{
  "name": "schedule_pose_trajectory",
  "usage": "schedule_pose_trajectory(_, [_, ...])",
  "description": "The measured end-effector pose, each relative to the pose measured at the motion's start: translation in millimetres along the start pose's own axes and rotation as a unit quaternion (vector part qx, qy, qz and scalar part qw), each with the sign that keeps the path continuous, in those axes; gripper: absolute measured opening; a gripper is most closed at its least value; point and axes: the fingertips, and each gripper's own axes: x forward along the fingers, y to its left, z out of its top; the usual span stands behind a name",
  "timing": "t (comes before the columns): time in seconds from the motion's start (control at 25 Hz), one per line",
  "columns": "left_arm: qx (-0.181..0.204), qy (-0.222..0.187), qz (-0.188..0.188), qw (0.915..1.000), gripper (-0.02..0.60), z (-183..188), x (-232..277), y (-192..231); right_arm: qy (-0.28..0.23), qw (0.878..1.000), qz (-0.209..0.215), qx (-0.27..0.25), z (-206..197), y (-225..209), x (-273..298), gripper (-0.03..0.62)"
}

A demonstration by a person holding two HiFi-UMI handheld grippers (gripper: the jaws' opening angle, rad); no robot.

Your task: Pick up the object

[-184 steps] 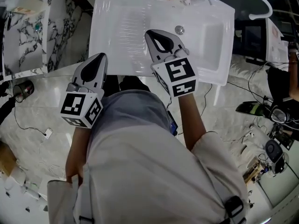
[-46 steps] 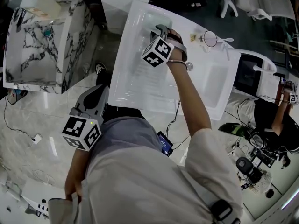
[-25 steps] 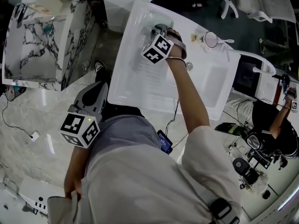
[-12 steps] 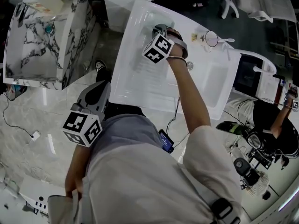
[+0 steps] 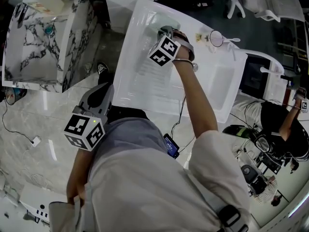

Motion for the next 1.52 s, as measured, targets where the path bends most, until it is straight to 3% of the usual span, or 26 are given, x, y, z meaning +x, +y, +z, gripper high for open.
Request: schedule_pose_trajectory(1.52, [-0.001,-0.008,-0.012,0.9999,0.006,-6,-4,-12,-0.005,0.997,0.032,0.069,-18,20,-27,0.06])
